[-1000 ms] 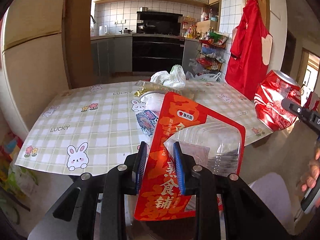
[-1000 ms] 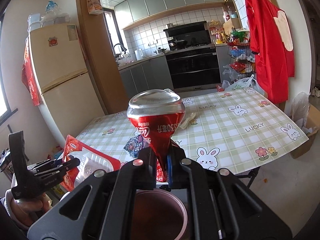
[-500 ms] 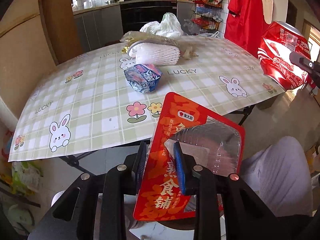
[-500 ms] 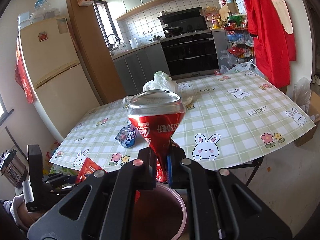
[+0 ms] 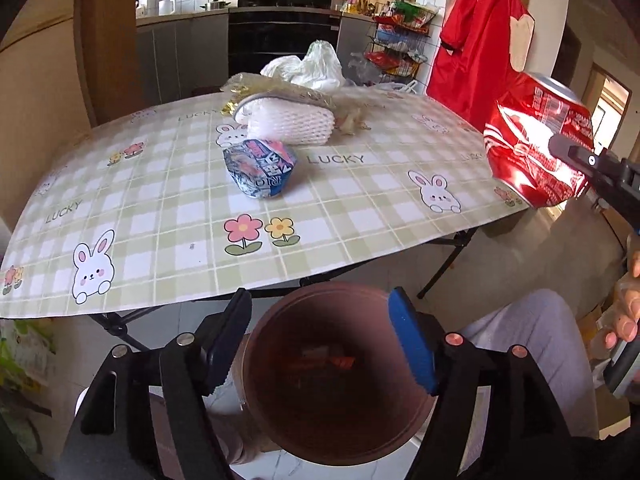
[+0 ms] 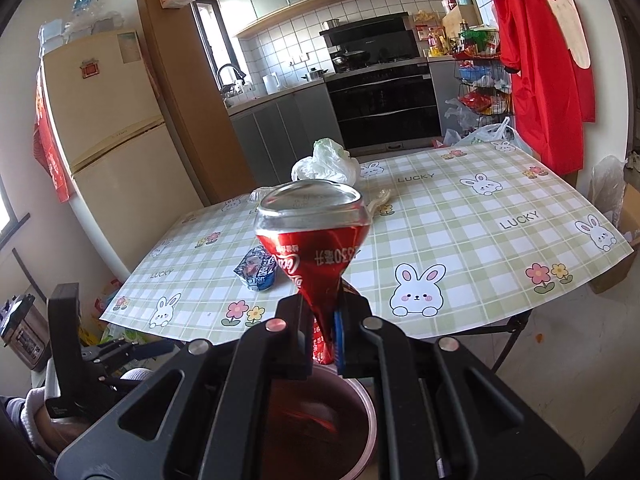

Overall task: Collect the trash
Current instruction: 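Move the red can over the pink bin and open the right gripper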

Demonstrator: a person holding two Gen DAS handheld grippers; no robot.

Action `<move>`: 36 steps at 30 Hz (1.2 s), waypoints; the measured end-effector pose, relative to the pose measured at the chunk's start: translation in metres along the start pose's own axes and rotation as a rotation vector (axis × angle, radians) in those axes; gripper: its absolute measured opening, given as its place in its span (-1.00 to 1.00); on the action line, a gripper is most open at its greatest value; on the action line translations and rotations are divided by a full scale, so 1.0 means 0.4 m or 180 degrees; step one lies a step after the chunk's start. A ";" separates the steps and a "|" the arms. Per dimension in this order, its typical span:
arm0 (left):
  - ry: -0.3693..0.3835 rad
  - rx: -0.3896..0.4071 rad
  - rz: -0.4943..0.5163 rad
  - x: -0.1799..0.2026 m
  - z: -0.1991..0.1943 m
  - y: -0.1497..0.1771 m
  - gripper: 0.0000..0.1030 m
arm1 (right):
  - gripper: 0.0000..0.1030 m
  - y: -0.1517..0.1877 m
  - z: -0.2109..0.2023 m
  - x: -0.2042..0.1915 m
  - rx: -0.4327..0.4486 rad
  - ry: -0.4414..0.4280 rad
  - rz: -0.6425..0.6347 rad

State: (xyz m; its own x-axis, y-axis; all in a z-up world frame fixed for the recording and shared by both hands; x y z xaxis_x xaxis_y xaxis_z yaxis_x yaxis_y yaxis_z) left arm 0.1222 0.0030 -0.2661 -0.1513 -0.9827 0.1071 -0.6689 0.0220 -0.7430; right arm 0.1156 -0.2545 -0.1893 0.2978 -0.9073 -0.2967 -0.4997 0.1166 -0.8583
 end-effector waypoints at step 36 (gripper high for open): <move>-0.1113 0.1145 -0.0781 -0.224 -0.248 -0.070 0.89 | -0.78 0.090 0.080 -0.151 -0.0750 -0.0521 -0.0422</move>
State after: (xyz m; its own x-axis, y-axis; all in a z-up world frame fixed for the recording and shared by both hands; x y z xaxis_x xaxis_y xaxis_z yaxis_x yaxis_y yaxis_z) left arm 0.0824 0.1087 -0.1895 0.2690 -0.9550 0.1254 -0.3543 -0.2192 -0.9091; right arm 0.1056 -0.1828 -0.2156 0.4904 -0.8291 -0.2684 -0.6168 -0.1126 -0.7791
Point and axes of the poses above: each gripper's, at about its wrist camera, not at the fingertips, and z roughly the way its jaws point, x to its right, y to its underside, the point moved 1 cm from there along z, roughly the way its jaws point, and after that the axes turned 6 degrees about x, right-handed, at the moved point
